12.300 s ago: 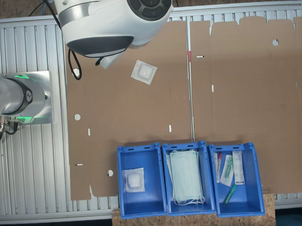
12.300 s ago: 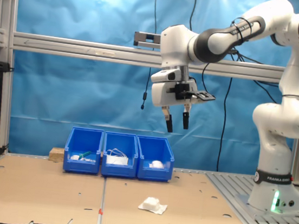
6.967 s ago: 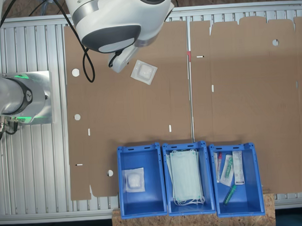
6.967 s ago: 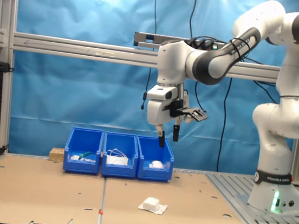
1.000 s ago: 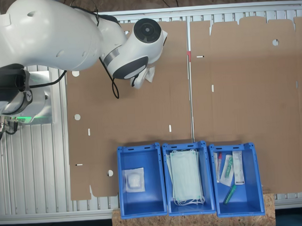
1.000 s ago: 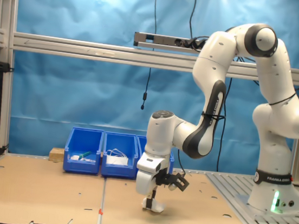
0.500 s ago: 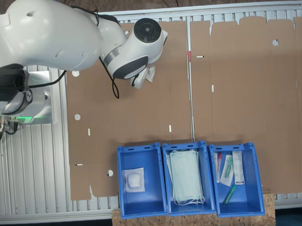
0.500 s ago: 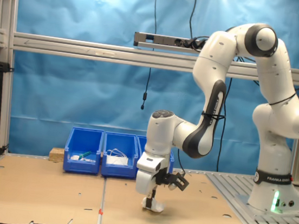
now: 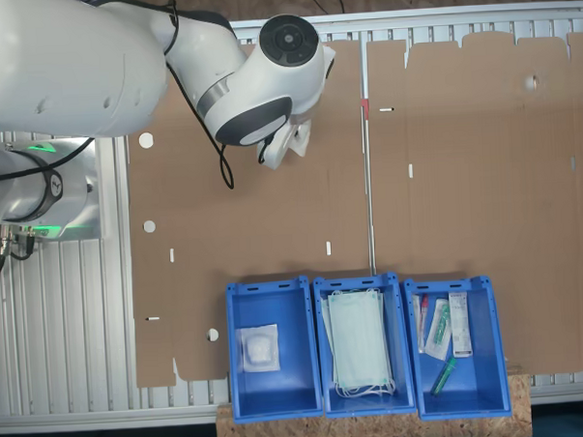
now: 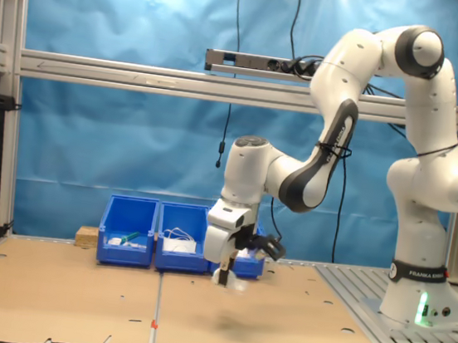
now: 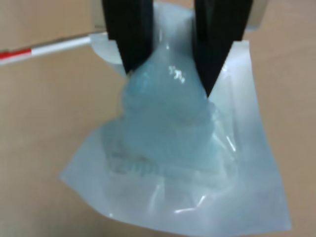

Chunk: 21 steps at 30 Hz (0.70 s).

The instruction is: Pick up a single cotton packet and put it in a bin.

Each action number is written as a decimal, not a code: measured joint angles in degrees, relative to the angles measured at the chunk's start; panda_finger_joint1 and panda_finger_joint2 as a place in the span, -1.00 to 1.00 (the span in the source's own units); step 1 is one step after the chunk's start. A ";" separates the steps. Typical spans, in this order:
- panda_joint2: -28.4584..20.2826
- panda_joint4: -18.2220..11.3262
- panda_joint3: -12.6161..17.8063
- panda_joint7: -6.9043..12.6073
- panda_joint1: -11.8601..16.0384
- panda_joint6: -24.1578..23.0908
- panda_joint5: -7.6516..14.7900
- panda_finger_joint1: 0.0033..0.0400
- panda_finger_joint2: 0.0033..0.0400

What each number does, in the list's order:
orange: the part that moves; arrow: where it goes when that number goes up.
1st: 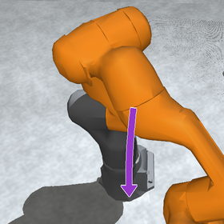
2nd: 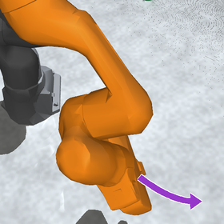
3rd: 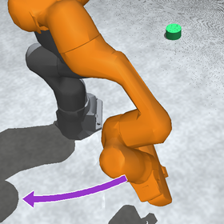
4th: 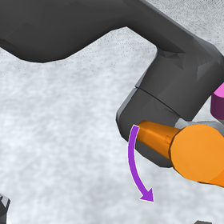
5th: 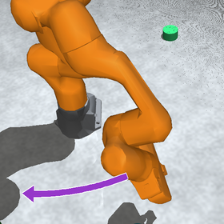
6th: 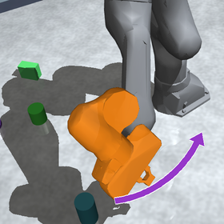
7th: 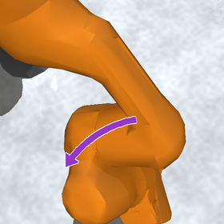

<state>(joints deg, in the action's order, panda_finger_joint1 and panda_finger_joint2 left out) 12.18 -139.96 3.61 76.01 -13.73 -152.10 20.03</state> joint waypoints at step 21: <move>-18.83 -0.01 8.27 0.00 0.04 15.61 0.89 -0.87 -0.87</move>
<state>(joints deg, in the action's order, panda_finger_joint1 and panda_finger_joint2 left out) -6.65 -139.98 11.88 76.01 -13.69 -136.49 20.92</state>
